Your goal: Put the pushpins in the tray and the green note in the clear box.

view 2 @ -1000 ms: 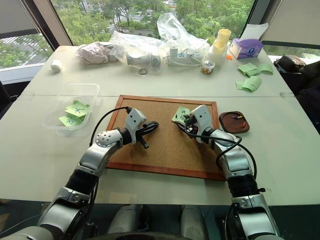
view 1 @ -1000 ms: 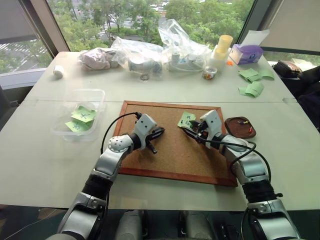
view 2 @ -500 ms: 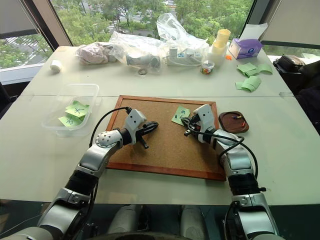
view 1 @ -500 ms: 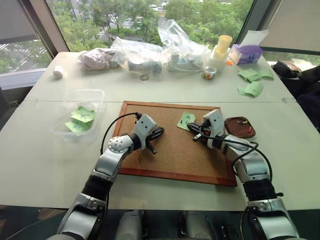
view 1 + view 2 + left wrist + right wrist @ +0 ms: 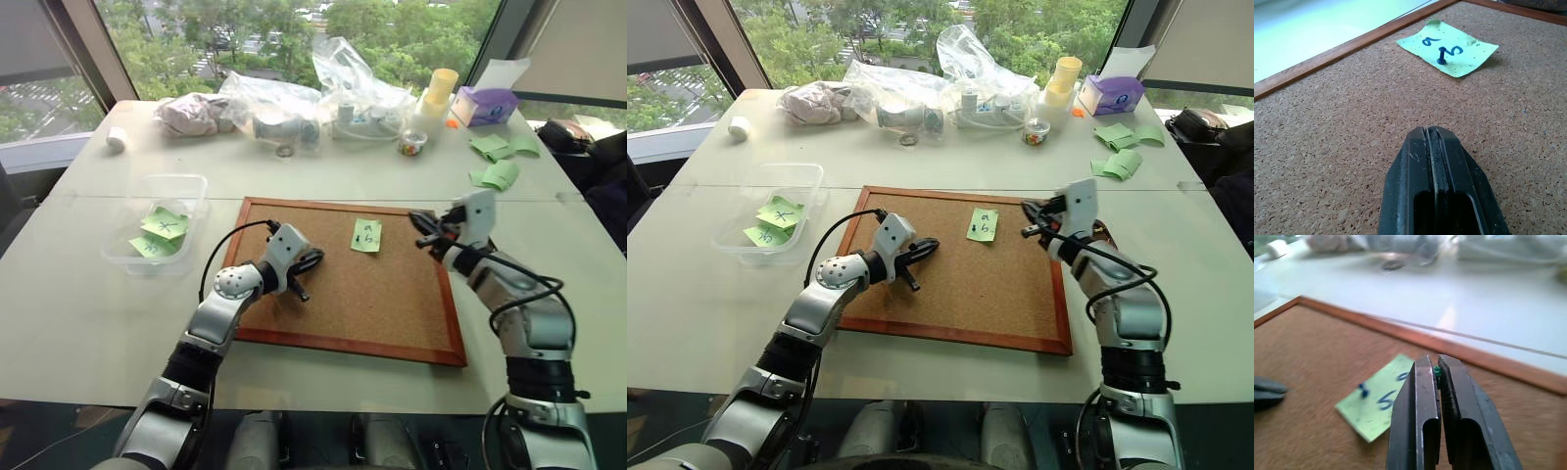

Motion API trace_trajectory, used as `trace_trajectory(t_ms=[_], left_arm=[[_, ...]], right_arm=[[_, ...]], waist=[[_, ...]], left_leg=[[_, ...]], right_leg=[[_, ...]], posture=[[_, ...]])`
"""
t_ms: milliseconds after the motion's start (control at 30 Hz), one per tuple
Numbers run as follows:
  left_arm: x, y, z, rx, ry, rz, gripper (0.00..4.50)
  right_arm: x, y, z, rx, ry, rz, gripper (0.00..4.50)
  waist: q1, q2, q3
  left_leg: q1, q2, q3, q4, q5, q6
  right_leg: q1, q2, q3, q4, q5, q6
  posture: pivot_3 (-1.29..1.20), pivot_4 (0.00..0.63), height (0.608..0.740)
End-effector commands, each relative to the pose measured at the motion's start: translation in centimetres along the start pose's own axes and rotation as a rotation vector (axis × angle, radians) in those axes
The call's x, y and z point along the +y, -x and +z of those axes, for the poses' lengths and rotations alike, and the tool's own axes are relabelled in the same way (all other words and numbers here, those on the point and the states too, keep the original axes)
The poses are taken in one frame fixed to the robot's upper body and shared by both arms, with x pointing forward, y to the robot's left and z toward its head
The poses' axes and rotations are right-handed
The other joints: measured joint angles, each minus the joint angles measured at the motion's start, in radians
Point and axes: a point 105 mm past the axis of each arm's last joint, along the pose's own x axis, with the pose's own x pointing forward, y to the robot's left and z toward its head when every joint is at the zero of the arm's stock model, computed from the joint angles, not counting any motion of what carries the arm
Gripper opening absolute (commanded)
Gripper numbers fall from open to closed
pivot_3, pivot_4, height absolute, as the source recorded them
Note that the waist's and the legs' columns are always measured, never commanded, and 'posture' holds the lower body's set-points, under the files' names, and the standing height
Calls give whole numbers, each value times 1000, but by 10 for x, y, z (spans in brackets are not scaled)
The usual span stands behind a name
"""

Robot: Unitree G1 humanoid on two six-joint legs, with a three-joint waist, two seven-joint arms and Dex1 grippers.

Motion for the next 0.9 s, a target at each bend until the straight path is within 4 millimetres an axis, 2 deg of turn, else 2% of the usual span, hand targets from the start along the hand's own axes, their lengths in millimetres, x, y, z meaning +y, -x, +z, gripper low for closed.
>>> trace_trajectory(t_ms=[33,200,267,433,533,733,767,833,900], left_arm=[[-2,2,-34,122,53,15,0],[-4,2,-34,122,51,7,0],[-4,2,-34,121,48,5,0],[-3,2,-34,122,43,8,0],[-2,3,-34,124,40,10,0],[-1,5,-35,126,37,12,0],[-1,5,-35,126,38,11,0],[-1,5,-35,126,38,11,0],[-3,4,-35,126,37,4,0]], right_arm=[[-26,16,7,-14,1,-103,65],[-72,37,-5,37,12,-272,65],[-79,40,-15,74,16,-289,65],[-78,41,-37,142,12,-272,65],[-75,39,-38,141,-5,-258,990],[-75,41,-37,138,9,-261,4052],[-75,41,-35,134,12,-259,4452],[-74,41,-34,130,16,-258,4452],[-68,39,-22,95,36,-230,4452]], waist=[[-1,0,0],[-2,0,0],[-2,0,0],[-4,0,0],[-3,0,0],[-3,0,0],[-3,0,0],[-3,0,0],[-3,0,0]], left_leg=[[0,0,0,0,0,0],[1,0,0,0,-3,5],[1,0,0,0,-3,5],[3,0,1,0,-3,5],[3,0,1,0,-3,5],[3,0,1,0,-3,5],[3,0,1,0,-3,5],[3,0,1,0,-3,5],[3,0,1,0,-3,5]], right_leg=[[0,0,0,0,0,0],[1,0,0,0,0,0],[1,0,0,0,0,0],[3,0,0,0,0,0],[3,0,0,0,0,0],[3,0,0,0,0,0],[3,0,0,0,0,0],[3,0,0,0,0,0],[3,0,0,0,0,0]], posture=[[0,150,740],[0,150,740],[0,150,740],[0,150,740],[0,150,740],[0,150,740],[0,150,740],[0,150,740],[0,150,740]])
